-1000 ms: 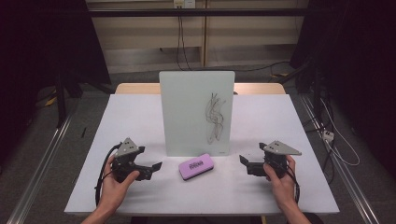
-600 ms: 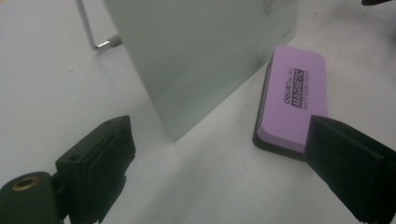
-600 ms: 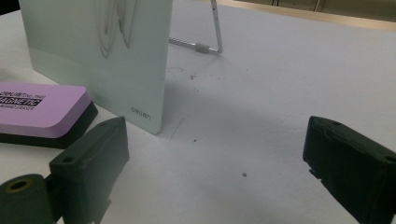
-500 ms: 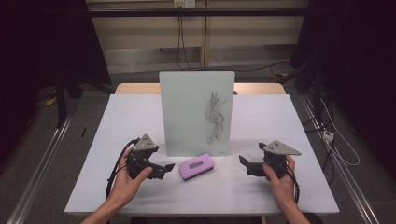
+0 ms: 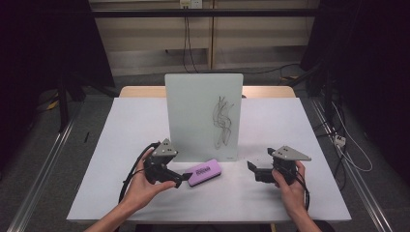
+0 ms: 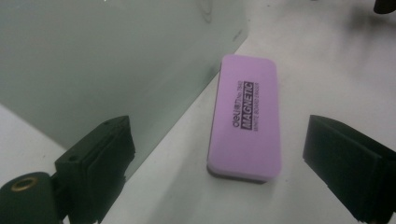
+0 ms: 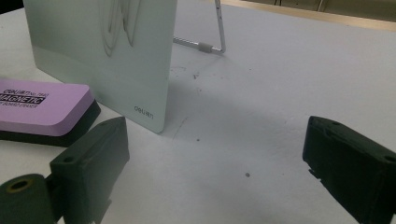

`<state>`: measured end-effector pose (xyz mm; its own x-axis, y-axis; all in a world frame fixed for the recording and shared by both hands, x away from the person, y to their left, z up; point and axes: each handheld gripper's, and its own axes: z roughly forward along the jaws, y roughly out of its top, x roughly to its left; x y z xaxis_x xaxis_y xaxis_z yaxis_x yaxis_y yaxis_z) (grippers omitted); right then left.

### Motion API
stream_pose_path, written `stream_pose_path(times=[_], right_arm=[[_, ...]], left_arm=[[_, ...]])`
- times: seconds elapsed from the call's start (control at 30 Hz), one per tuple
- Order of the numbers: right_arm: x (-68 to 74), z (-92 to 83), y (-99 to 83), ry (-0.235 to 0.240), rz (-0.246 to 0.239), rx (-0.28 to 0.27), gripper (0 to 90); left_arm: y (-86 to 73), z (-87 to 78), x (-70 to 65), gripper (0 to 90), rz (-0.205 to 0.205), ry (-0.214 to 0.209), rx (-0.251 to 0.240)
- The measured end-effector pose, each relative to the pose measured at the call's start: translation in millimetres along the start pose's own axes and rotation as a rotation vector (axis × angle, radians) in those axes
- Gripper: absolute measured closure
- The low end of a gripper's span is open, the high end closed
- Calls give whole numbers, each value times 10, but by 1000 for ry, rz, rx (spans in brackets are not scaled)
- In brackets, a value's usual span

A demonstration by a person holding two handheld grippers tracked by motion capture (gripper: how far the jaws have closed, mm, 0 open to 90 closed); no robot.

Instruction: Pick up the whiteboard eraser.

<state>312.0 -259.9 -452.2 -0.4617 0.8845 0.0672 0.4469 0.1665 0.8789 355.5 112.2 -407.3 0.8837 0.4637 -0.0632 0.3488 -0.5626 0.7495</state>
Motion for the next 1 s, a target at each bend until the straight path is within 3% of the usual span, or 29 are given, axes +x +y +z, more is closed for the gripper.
stream_pose_path(times=[0.2, 0.23, 0.33, 0.43, 0.63, 0.73, 1.0], right_arm=[[-2, -5, -4, 1, -2, 2, 75], [-2, -6, -5, 1, -1, 3, 75], [-3, -8, -5, 1, -1, 3, 77], [-2, -5, -3, 3, -5, 1, 78], [1, 2, -2, 3, -5, 2, 77], [1, 1, -3, 4, -6, 2, 78], [-2, -3, -6, 5, -3, 3, 79]], left_arm=[[86, 51, -29, 100, 28, -10, 10], [90, 74, -45, 107, 13, -7, -5], [126, 99, -55, 120, 35, -12, 26], [150, 129, -77, 128, 29, -21, 15], [266, 256, -73, 139, 83, -40, 60], [335, 301, -57, 156, 63, -53, 44], [354, 439, -101, 179, 87, -59, 107]])
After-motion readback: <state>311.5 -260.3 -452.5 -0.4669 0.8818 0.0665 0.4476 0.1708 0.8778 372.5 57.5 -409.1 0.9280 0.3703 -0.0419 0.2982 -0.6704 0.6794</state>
